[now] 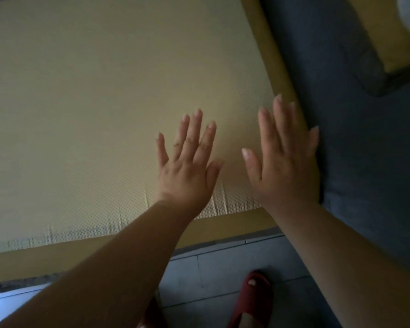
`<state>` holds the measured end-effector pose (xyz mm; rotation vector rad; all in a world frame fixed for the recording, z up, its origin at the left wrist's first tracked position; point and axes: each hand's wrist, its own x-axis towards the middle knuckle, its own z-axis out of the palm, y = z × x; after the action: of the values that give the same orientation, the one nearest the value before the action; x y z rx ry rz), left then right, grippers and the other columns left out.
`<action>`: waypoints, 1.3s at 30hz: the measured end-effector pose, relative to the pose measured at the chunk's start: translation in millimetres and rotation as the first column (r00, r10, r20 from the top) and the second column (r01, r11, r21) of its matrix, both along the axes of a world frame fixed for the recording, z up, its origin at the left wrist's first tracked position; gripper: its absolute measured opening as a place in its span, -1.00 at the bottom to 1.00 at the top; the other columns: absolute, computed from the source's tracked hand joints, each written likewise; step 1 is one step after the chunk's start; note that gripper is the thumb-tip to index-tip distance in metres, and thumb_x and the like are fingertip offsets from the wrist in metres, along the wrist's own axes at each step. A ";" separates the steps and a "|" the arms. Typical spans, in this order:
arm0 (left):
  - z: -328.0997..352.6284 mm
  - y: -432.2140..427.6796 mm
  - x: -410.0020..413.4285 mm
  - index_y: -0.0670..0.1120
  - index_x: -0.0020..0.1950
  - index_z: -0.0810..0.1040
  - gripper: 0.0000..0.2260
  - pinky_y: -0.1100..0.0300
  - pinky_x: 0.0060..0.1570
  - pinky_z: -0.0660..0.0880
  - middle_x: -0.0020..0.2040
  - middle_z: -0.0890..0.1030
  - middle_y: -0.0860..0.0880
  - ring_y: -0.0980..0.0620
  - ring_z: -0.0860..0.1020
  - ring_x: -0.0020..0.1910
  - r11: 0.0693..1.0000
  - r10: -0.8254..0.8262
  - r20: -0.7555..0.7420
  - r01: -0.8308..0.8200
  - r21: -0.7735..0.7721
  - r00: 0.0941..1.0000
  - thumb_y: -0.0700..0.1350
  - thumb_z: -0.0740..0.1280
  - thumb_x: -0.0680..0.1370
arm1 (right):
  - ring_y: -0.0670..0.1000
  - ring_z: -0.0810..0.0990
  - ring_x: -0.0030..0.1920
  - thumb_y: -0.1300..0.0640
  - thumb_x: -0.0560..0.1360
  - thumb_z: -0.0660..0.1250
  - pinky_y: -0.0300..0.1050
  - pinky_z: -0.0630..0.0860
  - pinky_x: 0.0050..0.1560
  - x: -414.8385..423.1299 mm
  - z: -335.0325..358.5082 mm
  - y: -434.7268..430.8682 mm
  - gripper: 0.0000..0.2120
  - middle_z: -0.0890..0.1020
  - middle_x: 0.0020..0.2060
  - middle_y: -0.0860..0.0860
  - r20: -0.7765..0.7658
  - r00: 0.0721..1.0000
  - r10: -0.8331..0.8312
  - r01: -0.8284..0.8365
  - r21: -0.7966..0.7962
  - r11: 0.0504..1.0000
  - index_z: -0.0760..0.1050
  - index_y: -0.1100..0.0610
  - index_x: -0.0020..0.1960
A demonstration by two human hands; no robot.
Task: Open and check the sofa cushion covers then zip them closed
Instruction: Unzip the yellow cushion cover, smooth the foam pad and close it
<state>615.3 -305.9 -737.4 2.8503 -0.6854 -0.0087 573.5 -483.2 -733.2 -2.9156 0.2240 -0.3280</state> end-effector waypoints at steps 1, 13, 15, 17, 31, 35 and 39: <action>-2.3 -3.8 -3.1 0.03 0.57 -0.05 -0.46 -0.16 0.47 -0.22 0.56 -0.16 0.02 0.00 -0.16 0.55 1.000 0.011 -0.014 -0.010 0.014 1.000 0.16 -0.06 0.63 | 0.14 -0.01 0.57 -0.15 0.64 0.01 0.35 0.00 0.46 -4.4 -5.2 -6.9 -0.39 0.05 0.58 0.13 -0.029 1.000 -0.002 0.001 -0.013 1.000 0.08 0.15 0.59; -29.6 -8.8 -10.4 0.12 0.55 -0.16 -0.45 -0.10 0.47 -0.29 0.56 -0.23 0.10 0.12 -0.31 0.51 0.987 0.048 -0.134 -0.026 0.160 0.990 0.23 -0.18 0.59 | 0.11 0.00 0.58 -0.18 0.61 -0.05 0.30 0.02 0.49 -17.7 -49.9 -18.1 -0.37 0.09 0.58 0.06 -0.200 0.978 0.065 -0.073 -0.031 0.997 0.09 0.11 0.59; -28.9 -8.0 -10.0 0.12 0.56 -0.17 -0.45 -0.09 0.47 -0.31 0.56 -0.25 0.11 0.13 -0.33 0.50 0.986 0.049 -0.136 -0.027 0.162 0.989 0.23 -0.19 0.59 | 0.11 0.00 0.58 -0.17 0.61 -0.05 0.31 0.02 0.48 -17.8 -50.5 -18.1 -0.38 0.09 0.58 0.06 -0.208 0.976 0.061 -0.071 -0.042 0.997 0.08 0.11 0.59; -26.3 -9.0 -8.7 0.13 0.56 -0.15 -0.46 -0.09 0.47 -0.31 0.56 -0.24 0.10 0.13 -0.32 0.51 0.986 0.049 -0.157 -0.023 0.165 0.986 0.23 -0.18 0.60 | 0.12 0.03 0.57 -0.16 0.61 -0.05 0.36 0.04 0.45 -17.1 -49.3 -16.2 -0.38 0.12 0.58 0.06 -0.221 0.974 0.038 -0.052 -0.057 0.997 0.10 0.11 0.58; -41.5 196.9 -129.1 -0.09 0.06 0.34 -0.73 -0.43 0.38 -0.05 0.57 0.02 -0.14 -0.18 -0.01 0.55 0.984 0.176 0.022 -0.175 -0.028 0.984 -0.07 0.37 0.49 | 0.20 -0.02 0.57 -0.07 0.36 0.49 0.41 -0.04 0.44 -105.2 -46.2 184.3 -0.51 0.08 0.57 0.14 -0.106 0.887 0.450 -0.442 0.088 0.893 0.38 0.09 0.17; -59.4 216.8 -134.8 -0.06 0.05 0.33 -0.57 -0.45 0.35 -0.02 0.56 0.05 -0.14 -0.19 0.00 0.55 0.996 0.083 0.050 -0.084 0.026 0.995 -0.06 0.52 0.36 | 0.24 -0.02 0.56 -0.08 0.21 0.60 0.48 -0.04 0.41 -108.1 -69.1 187.8 -0.36 0.04 0.57 0.17 -0.188 0.883 0.430 -0.447 -0.058 0.892 0.34 0.08 0.13; -72.0 221.4 -131.8 -0.02 0.07 0.30 -0.38 -0.43 0.35 -0.11 0.56 -0.04 -0.18 -0.23 -0.04 0.54 0.989 0.034 0.048 -0.041 0.146 0.998 0.12 0.57 0.22 | 0.29 -0.06 0.55 -0.10 0.15 0.62 0.51 -0.11 0.40 -107.8 -85.2 190.1 -0.26 -0.02 0.56 0.20 -0.144 0.889 0.435 -0.456 -0.175 0.873 0.26 0.07 0.13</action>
<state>483.5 -84.5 -809.4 3.0124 -0.6658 0.0125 465.7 -293.1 -818.4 -3.0648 -0.4989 -0.1324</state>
